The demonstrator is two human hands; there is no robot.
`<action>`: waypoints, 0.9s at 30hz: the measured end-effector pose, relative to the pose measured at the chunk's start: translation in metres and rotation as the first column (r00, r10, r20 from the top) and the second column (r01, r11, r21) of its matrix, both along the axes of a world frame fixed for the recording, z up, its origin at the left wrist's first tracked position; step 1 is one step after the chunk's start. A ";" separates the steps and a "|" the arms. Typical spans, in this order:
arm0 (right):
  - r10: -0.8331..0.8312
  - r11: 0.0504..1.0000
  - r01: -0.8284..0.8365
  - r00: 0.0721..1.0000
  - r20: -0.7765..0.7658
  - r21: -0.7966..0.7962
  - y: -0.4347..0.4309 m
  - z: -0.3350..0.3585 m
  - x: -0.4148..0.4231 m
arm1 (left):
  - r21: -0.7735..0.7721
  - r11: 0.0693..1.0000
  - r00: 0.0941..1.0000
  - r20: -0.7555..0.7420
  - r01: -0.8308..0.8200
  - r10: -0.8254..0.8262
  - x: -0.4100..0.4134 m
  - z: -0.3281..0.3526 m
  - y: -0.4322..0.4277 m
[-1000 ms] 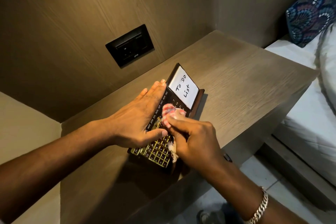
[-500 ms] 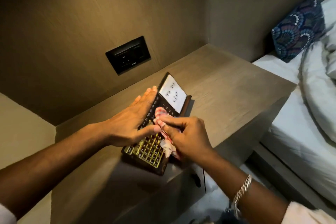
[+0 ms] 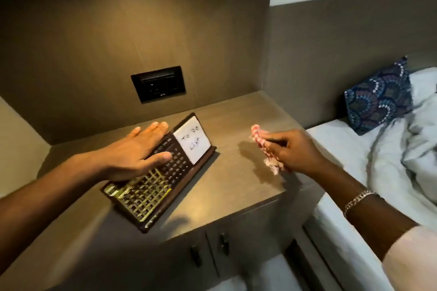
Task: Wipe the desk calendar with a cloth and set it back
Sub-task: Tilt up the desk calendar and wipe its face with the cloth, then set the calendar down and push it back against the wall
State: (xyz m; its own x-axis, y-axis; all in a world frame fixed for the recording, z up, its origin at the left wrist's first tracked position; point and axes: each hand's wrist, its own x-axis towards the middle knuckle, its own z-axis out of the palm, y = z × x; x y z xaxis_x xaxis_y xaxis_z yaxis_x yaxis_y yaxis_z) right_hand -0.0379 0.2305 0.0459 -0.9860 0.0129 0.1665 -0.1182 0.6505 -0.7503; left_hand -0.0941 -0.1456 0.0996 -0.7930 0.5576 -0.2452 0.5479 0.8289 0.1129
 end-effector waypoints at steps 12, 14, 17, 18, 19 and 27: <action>0.233 0.693 -0.325 0.946 0.226 0.643 0.046 -0.076 -0.008 | 0.044 0.954 0.900 -0.321 -0.296 0.294 0.031 -0.016 0.040; 0.248 0.686 -0.357 0.934 0.258 0.634 0.047 -0.076 -0.013 | 0.032 0.946 0.891 -0.327 -0.323 0.316 0.032 -0.015 0.044; 0.286 0.691 -0.380 0.925 0.250 0.615 0.049 -0.071 -0.014 | 0.032 0.936 0.867 -0.367 -0.349 0.336 0.043 -0.012 0.053; 0.303 0.696 -0.392 0.920 0.248 0.602 0.049 -0.068 -0.014 | 0.064 0.933 0.851 -0.393 -0.354 0.350 0.050 -0.010 0.056; 0.317 0.700 -0.405 0.914 0.252 0.588 0.050 -0.065 -0.014 | 0.125 0.927 0.828 -0.418 -0.355 0.374 0.058 -0.010 0.057; 0.436 0.875 -0.462 0.882 0.177 0.146 -0.025 -0.016 -0.034 | 0.912 0.050 0.340 0.101 -0.408 0.935 0.148 -0.072 0.079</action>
State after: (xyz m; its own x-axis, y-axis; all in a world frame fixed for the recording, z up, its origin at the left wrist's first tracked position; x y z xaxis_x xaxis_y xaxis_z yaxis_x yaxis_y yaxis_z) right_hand -0.0714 0.2054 0.0298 -0.8911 -0.4537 -0.0105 -0.3363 0.6756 -0.6561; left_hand 0.0534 -0.0670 0.0279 -0.7048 -0.6277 0.3306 -0.0559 0.5137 0.8561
